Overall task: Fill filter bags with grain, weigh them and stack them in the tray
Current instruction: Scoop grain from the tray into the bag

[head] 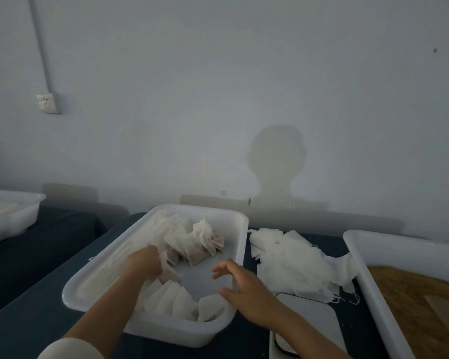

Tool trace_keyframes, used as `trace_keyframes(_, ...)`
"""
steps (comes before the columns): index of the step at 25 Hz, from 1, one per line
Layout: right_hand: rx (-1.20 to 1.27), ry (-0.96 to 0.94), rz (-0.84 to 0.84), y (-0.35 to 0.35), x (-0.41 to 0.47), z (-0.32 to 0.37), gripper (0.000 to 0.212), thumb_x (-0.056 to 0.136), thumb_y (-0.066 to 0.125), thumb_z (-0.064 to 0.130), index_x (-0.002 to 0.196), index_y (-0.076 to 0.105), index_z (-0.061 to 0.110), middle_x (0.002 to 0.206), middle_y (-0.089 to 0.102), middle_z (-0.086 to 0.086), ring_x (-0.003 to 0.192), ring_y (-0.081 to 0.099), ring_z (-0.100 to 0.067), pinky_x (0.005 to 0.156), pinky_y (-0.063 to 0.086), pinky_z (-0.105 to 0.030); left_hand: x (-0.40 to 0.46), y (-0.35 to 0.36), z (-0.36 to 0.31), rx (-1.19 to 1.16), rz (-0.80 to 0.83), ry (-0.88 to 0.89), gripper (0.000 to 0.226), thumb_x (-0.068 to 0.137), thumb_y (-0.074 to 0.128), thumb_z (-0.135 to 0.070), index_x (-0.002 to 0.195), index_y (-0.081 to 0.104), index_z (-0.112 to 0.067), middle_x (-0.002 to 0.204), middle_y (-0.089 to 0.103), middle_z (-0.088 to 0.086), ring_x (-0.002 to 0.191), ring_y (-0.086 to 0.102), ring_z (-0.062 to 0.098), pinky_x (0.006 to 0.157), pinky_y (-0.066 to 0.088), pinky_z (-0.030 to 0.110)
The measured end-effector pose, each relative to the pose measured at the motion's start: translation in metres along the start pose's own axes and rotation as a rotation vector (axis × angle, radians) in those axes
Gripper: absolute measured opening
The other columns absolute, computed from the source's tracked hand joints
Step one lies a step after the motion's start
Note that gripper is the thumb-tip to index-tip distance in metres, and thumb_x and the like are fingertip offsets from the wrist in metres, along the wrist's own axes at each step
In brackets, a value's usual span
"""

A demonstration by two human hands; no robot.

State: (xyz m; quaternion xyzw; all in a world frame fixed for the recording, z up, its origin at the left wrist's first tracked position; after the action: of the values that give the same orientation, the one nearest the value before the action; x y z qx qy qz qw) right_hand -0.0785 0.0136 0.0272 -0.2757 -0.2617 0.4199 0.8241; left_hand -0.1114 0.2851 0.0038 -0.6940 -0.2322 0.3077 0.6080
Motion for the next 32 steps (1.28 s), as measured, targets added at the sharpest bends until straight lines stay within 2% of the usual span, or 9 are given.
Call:
trace_keyframes(5, 0.166, 0.112, -0.315, -0.058, 0.003, -0.030, 0.024, 0.094, 0.051, 0.004, 0.101, 0.057, 0.026, 0.102, 0.063, 0.009, 0.094, 0.059, 0.002, 0.076, 0.046, -0.007, -0.024, -0.041, -0.033, 0.016, -0.347, 0.049, 0.037, 0.094, 0.050, -0.028, 0.126, 0.038, -0.014, 0.099, 0.060, 0.000, 0.087, 0.060, 0.018, 0.069, 0.042, 0.026)
trace_keyframes(8, 0.095, 0.247, -0.423, -0.088, 0.002, -0.068, 0.023, 0.091, 0.048, -0.002, 0.096, 0.059, 0.017, 0.096, 0.063, 0.003, 0.089, 0.059, -0.007, 0.070, 0.044, -0.010, -0.042, -0.063, -0.071, -0.130, -0.391, 0.182, 0.017, 0.092, 0.052, -0.032, 0.105, 0.051, -0.021, 0.102, 0.061, -0.001, 0.087, 0.057, 0.019, 0.071, 0.038, 0.027)
trace_keyframes(12, -0.120, 0.399, -0.528, -0.115, -0.002, -0.121, 0.021, 0.091, 0.045, -0.002, 0.093, 0.059, 0.013, 0.099, 0.062, -0.001, 0.095, 0.059, -0.018, 0.080, 0.046, -0.025, -0.062, -0.068, -0.119, -0.273, -0.402, 0.342, 0.008, 0.090, 0.054, -0.031, 0.095, 0.054, -0.024, 0.092, 0.064, -0.003, 0.085, 0.059, 0.018, 0.072, 0.042, 0.028)
trace_keyframes(15, -0.351, 0.487, -0.483, -0.121, 0.003, -0.150, 0.014, 0.094, 0.053, 0.014, 0.107, 0.055, 0.012, 0.116, 0.057, -0.007, 0.105, 0.052, -0.021, 0.089, 0.044, -0.031, -0.068, -0.058, -0.145, -0.317, -0.365, 0.396, 0.007, 0.089, 0.054, -0.028, 0.095, 0.056, -0.024, 0.092, 0.066, -0.004, 0.086, 0.060, 0.017, 0.077, 0.047, 0.028)
trace_keyframes(20, -0.717, 0.580, -0.238, -0.110, 0.024, -0.174, 0.049, 0.092, 0.053, 0.046, 0.129, 0.040, 0.016, 0.133, 0.042, -0.006, 0.122, 0.042, -0.027, 0.100, 0.037, -0.038, -0.064, -0.038, -0.161, -0.325, -0.361, 0.414, 0.007, 0.090, 0.051, -0.027, 0.093, 0.056, -0.023, 0.087, 0.060, -0.008, 0.080, 0.056, 0.013, 0.069, 0.039, 0.024)
trace_keyframes(23, -0.833, 0.541, -0.208, -0.106, 0.031, -0.180, 0.039, 0.095, 0.045, 0.043, 0.123, 0.042, 0.016, 0.127, 0.048, -0.006, 0.113, 0.049, -0.025, 0.092, 0.039, -0.033, -0.061, -0.030, -0.164, -0.335, -0.373, 0.426, 0.006, 0.090, 0.054, -0.030, 0.087, 0.050, -0.027, 0.083, 0.054, -0.013, 0.077, 0.051, 0.009, 0.067, 0.035, 0.021)
trace_keyframes(26, -0.801, 0.467, -0.267, -0.112, 0.033, -0.178, 0.019, 0.099, 0.040, 0.036, 0.100, 0.048, 0.020, 0.109, 0.059, -0.001, 0.097, 0.057, -0.018, 0.078, 0.041, -0.027, -0.058, -0.024, -0.164, -0.359, -0.375, 0.427, 0.007, 0.090, 0.054, -0.031, 0.085, 0.049, -0.029, 0.082, 0.053, -0.014, 0.077, 0.050, 0.007, 0.066, 0.034, 0.021)
trace_keyframes(28, -0.734, 0.461, -0.286, -0.119, 0.031, -0.179, 0.025, 0.099, 0.043, 0.037, 0.095, 0.057, 0.017, 0.101, 0.063, 0.000, 0.089, 0.058, -0.015, 0.073, 0.040, -0.025, -0.056, -0.022, -0.165, -0.365, -0.378, 0.422, 0.006, 0.090, 0.053, -0.031, 0.086, 0.049, -0.029, 0.083, 0.055, -0.014, 0.077, 0.052, 0.007, 0.066, 0.035, 0.020)
trace_keyframes(32, -0.666, 0.447, -0.222, -0.128, 0.029, -0.183, 0.028, 0.101, 0.042, 0.025, 0.114, 0.064, 0.014, 0.116, 0.063, -0.002, 0.108, 0.058, -0.017, 0.092, 0.041, -0.024, -0.057, -0.022, -0.164, -0.365, -0.395, 0.408, 0.004, 0.090, 0.052, -0.029, 0.087, 0.049, -0.029, 0.081, 0.055, -0.014, 0.076, 0.052, 0.007, 0.064, 0.034, 0.020)
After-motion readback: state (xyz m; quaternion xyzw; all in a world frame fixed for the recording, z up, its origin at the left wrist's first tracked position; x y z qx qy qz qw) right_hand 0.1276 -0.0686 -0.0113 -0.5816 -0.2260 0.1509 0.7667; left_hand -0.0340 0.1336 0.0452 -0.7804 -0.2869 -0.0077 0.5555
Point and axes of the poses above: each hand's wrist, its own x-axis towards the middle knuckle, its own y-axis out of the palm, z = x × y, the point moved 4 cm from there along x, towards the middle knuckle
